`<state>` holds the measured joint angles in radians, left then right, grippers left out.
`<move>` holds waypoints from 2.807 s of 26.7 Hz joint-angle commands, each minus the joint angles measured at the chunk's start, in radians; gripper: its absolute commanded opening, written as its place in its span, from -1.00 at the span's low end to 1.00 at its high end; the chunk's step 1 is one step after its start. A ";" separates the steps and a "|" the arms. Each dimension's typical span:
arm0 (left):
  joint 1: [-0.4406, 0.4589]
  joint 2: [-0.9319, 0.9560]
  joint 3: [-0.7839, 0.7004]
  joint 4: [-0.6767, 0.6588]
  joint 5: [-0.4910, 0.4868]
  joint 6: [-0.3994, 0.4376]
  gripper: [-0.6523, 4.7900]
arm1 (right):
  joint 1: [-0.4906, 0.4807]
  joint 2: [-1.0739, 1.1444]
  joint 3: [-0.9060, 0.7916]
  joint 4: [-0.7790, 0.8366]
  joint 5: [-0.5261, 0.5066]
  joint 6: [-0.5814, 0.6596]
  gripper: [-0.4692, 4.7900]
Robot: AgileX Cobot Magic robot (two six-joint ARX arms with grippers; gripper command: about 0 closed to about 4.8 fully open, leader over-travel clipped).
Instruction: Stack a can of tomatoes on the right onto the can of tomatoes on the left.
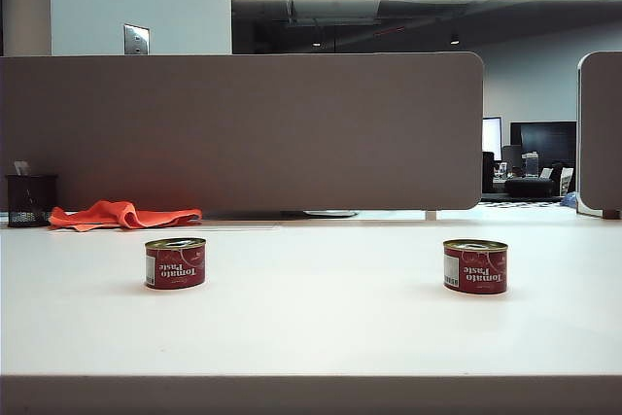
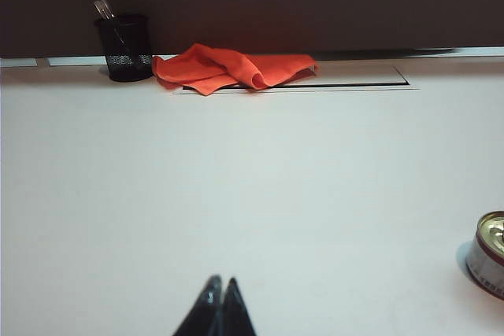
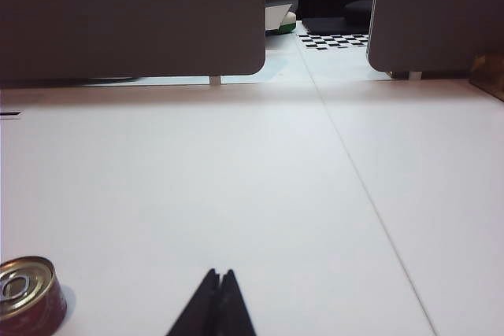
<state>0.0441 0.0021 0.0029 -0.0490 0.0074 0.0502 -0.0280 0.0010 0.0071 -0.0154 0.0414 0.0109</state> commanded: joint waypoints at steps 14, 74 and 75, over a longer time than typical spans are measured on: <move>-0.001 0.001 0.040 0.006 -0.021 -0.120 -0.78 | 0.001 -0.002 0.029 0.020 0.009 0.058 -0.84; -0.332 0.926 1.049 -0.574 0.180 -0.047 -0.78 | 0.287 1.352 1.146 -0.532 -0.043 0.018 1.00; -0.332 0.930 1.049 -0.574 0.180 -0.047 -0.78 | 0.287 1.368 1.146 -0.533 -0.063 0.032 1.00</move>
<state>-0.2863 0.9279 1.0477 -0.6296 0.1802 0.0063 0.2573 1.3544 1.1484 -0.5522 0.0277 0.0086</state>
